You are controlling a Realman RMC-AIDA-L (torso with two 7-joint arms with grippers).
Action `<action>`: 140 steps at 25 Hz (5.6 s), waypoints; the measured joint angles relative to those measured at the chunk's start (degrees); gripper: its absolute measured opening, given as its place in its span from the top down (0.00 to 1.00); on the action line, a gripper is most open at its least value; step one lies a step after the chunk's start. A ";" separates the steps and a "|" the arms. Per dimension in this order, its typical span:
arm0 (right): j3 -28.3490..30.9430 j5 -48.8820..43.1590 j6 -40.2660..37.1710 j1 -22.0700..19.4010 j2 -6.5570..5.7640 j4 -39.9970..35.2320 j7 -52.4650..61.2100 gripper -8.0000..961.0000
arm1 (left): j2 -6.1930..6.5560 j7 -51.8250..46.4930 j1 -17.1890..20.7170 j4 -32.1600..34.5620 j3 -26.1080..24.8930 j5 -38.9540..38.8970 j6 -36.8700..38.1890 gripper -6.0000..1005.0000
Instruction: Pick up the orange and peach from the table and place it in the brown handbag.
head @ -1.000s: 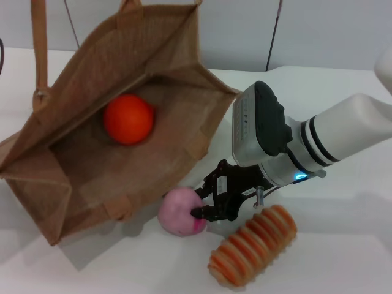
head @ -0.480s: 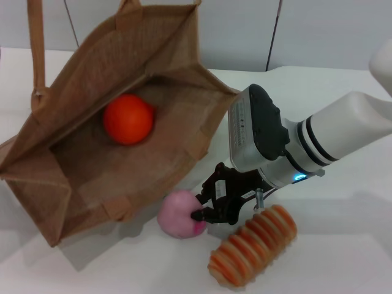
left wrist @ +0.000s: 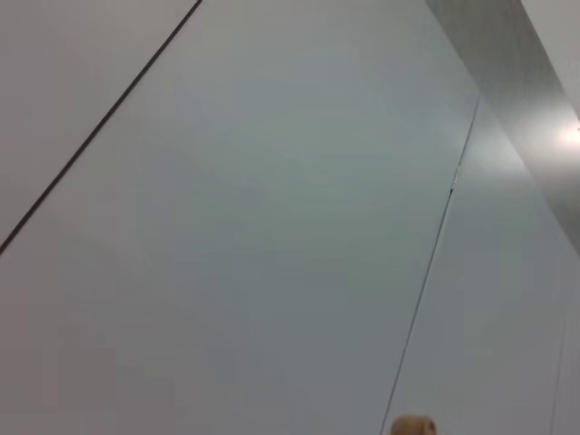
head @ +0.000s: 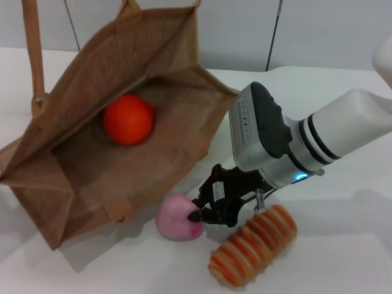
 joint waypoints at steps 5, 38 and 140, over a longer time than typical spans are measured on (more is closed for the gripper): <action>0.33 0.00 -0.92 -0.03 -0.16 -0.56 -0.04 0.83 | 0.04 -0.05 0.21 0.02 0.00 0.00 0.00 0.88; 5.95 9.72 -15.59 -0.92 0.19 -12.21 -7.81 0.87 | -0.55 0.48 -4.99 -1.53 0.69 7.89 2.06 0.88; 55.18 48.05 -19.96 -40.72 -0.11 -12.43 -56.01 0.20 | -1.32 62.92 0.25 -32.66 1.20 -21.24 26.13 0.39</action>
